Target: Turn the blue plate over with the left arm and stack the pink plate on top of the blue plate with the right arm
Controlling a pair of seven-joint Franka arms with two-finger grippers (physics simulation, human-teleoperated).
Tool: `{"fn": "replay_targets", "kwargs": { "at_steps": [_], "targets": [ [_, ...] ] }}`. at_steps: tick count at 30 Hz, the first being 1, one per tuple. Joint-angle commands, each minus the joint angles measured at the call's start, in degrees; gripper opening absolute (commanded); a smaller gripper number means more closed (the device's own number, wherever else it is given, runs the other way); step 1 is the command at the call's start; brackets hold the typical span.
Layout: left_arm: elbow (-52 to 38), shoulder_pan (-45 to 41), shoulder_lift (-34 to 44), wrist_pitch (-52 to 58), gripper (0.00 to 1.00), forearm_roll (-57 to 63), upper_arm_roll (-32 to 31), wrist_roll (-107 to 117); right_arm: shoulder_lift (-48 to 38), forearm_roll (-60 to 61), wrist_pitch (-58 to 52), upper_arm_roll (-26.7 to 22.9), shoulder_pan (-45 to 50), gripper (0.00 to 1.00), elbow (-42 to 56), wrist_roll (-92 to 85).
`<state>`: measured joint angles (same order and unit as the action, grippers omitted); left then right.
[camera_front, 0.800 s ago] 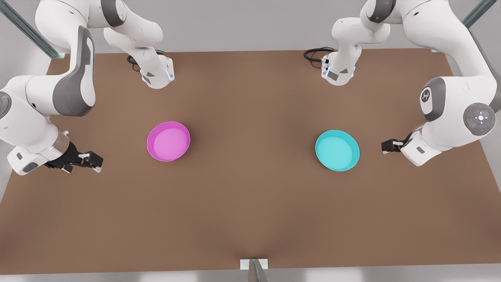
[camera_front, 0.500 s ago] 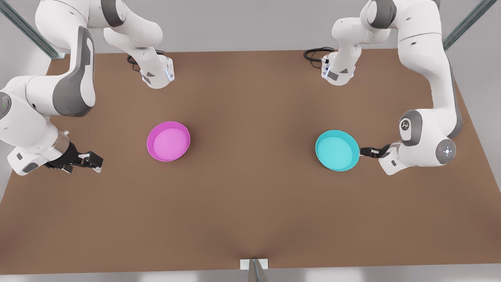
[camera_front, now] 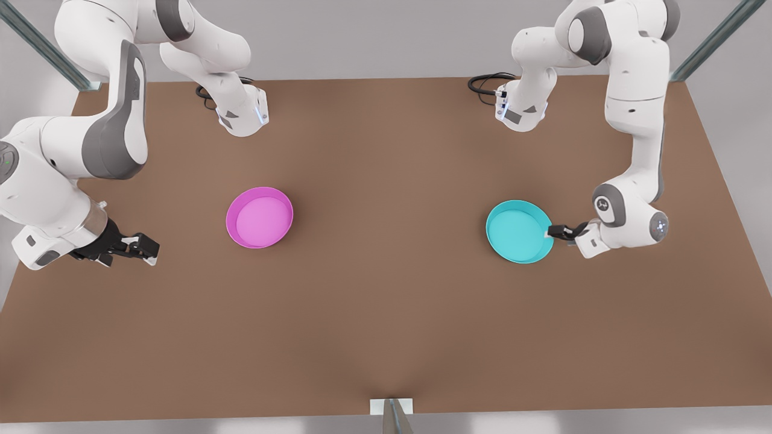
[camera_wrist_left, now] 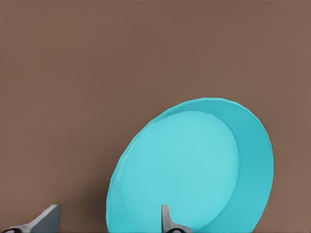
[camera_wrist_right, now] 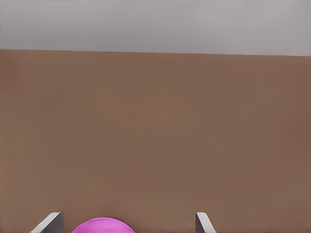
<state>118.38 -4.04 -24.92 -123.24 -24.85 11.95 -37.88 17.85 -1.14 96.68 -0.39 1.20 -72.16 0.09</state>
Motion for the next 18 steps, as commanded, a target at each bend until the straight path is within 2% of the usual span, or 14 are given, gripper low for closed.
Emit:
{"fn": "replay_targets", "kwargs": {
  "at_steps": [1, 3, 4, 7, 18],
  "targets": [
    [0.01, 0.00, -0.13, 0.02, 1.00, -0.29, 0.00, 0.00, 0.00, 0.00, 0.00, -0.05, 0.03, 1.00, 0.00, 0.00],
    [0.01, 0.00, -0.83, -0.07, 0.98, -1.96, 0.00, 0.09, 0.00, 0.00, 0.00, -0.05, 0.03, 1.00, 0.00, 0.00],
    [0.01, 0.00, -1.27, 0.02, 0.80, -2.93, 0.00, 0.09, 0.08, 0.00, 0.00, -0.05, 0.03, 1.00, 0.00, 0.00],
    [0.01, -0.09, -1.71, 0.46, 0.51, -3.98, 0.00, 1.40, 0.08, 0.00, 0.00, 0.04, 0.03, 1.00, 0.00, 0.00],
    [-0.34, -0.53, -3.38, -0.07, 0.49, -4.07, 0.00, 7.21, 0.17, 0.00, 0.00, 0.04, 0.03, 1.00, 0.09, 0.00]
  ]
}}
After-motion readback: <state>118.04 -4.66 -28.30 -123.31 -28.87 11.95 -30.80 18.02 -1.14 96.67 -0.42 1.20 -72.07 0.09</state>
